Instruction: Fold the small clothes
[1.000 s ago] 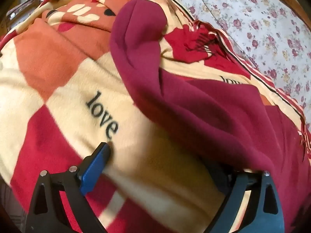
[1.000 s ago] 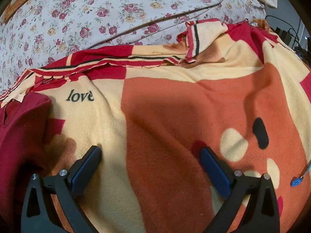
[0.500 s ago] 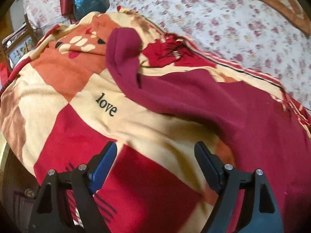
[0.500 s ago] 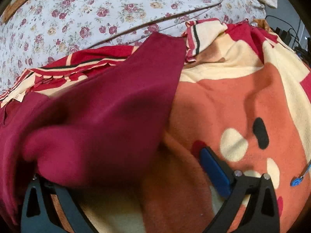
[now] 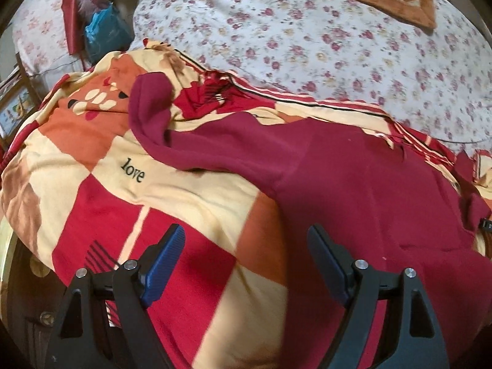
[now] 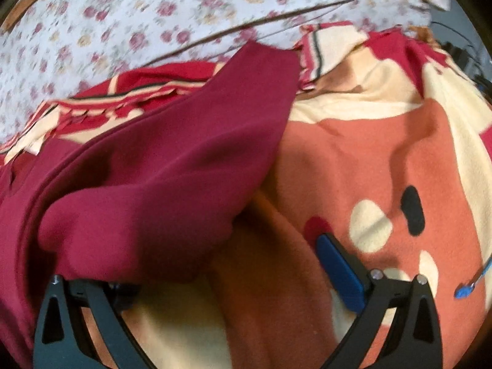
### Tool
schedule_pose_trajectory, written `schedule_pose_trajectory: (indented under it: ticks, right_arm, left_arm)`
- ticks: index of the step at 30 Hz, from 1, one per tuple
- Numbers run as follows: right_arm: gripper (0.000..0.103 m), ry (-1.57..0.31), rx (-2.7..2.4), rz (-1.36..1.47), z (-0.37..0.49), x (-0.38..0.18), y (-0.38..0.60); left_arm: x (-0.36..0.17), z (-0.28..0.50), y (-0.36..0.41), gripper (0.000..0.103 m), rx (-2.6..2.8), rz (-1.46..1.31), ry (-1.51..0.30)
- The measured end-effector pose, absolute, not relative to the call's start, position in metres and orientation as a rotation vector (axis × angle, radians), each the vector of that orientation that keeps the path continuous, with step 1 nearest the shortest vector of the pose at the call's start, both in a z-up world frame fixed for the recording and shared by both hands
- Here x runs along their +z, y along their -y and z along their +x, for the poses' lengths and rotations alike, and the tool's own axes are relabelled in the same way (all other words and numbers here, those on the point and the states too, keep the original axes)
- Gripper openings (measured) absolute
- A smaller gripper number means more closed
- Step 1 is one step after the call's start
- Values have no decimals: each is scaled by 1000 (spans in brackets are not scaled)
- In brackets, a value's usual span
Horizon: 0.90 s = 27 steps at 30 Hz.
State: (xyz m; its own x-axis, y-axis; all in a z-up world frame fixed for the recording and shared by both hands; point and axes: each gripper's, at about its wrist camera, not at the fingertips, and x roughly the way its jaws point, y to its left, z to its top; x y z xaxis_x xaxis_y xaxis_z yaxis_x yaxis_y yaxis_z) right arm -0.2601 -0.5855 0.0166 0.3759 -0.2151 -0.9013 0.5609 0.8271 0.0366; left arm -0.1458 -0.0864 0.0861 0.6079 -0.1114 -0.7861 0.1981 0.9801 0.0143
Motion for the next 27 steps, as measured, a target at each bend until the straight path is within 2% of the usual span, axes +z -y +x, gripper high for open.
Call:
schedule_pose_trajectory:
  ticks: [7, 13, 22, 27]
  right_arm:
    - [101, -960, -394, 463, -316, 60, 546]
    - [101, -896, -270, 392, -353, 115, 480]
    - [101, -839, 35, 454, -344, 158, 382]
    - [101, -817, 31, 332, -313, 166, 339]
  left_arm:
    - [91, -159, 99, 64, -205, 130, -884]
    - [95, -163, 107, 64, -231, 125, -888]
    - [103, -168, 120, 64, -266, 145, -873]
    - [106, -168, 123, 64, -271, 139, -871]
